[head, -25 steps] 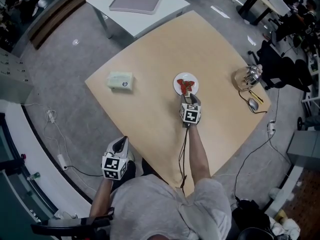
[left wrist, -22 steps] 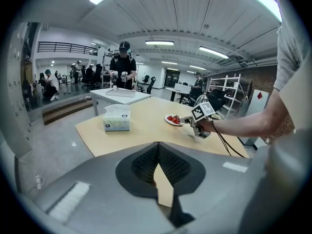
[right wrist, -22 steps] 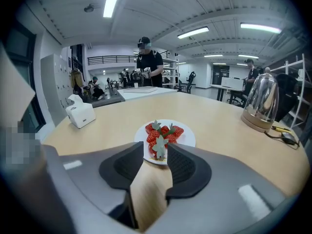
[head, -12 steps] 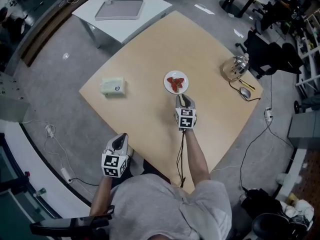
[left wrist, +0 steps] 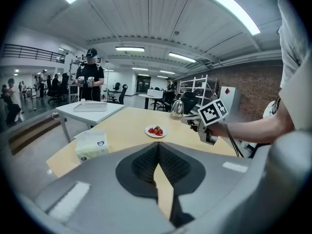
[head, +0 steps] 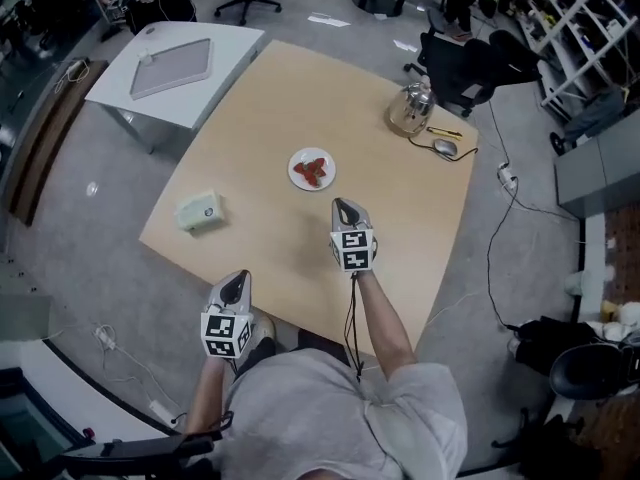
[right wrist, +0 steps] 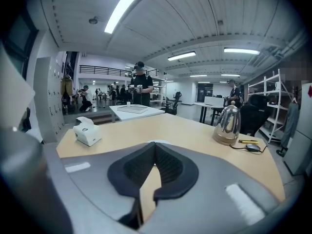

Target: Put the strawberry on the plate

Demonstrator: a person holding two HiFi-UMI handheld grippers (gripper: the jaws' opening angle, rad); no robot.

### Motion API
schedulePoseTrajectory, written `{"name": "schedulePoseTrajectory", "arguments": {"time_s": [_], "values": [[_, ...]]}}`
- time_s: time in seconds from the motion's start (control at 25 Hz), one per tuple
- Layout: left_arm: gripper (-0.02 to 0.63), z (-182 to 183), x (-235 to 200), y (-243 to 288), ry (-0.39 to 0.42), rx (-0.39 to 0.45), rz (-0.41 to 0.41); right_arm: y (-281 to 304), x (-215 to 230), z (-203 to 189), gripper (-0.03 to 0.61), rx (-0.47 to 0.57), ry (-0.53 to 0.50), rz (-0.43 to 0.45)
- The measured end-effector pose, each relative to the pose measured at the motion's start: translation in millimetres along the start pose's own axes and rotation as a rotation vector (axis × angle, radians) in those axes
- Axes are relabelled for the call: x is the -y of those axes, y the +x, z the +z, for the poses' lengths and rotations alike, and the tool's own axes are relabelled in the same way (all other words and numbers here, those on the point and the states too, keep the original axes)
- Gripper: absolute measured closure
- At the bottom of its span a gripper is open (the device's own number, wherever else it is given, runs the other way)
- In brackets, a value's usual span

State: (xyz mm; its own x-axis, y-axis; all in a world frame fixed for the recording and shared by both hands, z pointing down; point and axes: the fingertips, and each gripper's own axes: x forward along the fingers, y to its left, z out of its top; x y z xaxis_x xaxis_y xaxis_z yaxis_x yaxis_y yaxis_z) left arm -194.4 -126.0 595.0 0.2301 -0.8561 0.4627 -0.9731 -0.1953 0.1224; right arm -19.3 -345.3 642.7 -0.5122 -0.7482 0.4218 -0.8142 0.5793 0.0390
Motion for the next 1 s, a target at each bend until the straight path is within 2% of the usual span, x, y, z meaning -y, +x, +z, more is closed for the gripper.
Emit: {"name": "schedulePoseTrajectory", "arguments": {"time_s": [0.44, 0.68, 1.0], "values": [[0.594, 33, 19, 12, 0.074, 0.075, -0.167, -85, 8, 17, 0.571, 0.092, 0.091, -0.13], [0.594, 40, 31, 21, 0.073, 0.1, -0.227, -130, 6, 1, 0.571, 0.111, 0.14, -0.199], [0.594, 50, 46, 25, 0.117, 0.117, -0.31, -180, -9, -11, 0.572, 0.13, 0.174, -0.268]]}}
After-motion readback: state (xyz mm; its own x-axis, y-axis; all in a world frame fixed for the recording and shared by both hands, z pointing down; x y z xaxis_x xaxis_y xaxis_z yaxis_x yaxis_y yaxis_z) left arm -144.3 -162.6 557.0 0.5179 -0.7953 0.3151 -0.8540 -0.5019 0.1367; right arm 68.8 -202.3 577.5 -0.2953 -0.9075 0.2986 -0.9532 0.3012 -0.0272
